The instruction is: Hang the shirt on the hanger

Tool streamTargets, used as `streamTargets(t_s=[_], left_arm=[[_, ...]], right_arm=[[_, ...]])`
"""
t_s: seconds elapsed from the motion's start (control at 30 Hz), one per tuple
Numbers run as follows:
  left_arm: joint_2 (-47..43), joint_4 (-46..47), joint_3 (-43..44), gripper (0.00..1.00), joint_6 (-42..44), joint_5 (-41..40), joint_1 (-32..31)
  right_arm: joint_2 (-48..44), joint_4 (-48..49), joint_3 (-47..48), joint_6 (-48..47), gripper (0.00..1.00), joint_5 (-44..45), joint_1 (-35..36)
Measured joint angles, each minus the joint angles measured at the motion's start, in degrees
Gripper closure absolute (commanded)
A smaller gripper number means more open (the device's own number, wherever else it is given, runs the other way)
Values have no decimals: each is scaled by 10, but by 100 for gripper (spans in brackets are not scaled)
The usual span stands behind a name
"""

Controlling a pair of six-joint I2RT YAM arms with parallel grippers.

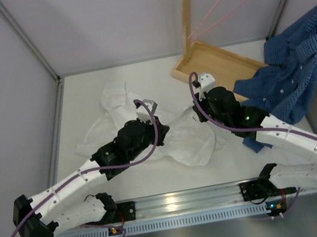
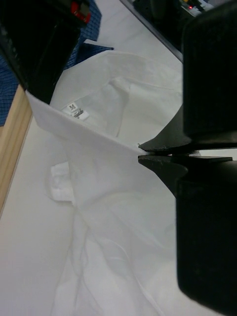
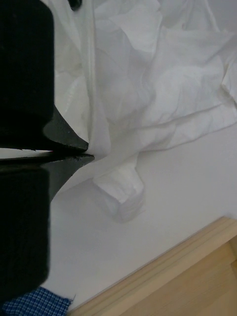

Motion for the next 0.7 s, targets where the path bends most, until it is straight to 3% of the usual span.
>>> streamTargets(t_s=[0.1,0.13,0.33,0.6,0.7], left_arm=[[11,4,2,39,38,19,-28],[11,5,3,2,53,26,-33],[21,-2,43,2,115,9,-47],[137,-17,123,28,168,28,-49],[172,-28,123,28,165,12,-56]], right_arm=[[-5,-27,-8,8,100,34,2],[-5,-31,-8,8,100,41,2],[-24,-39,-16,5,100,43,2],[-27,-43,-12,0,100,29,2],[-14,-48,0,2,100,26,2]])
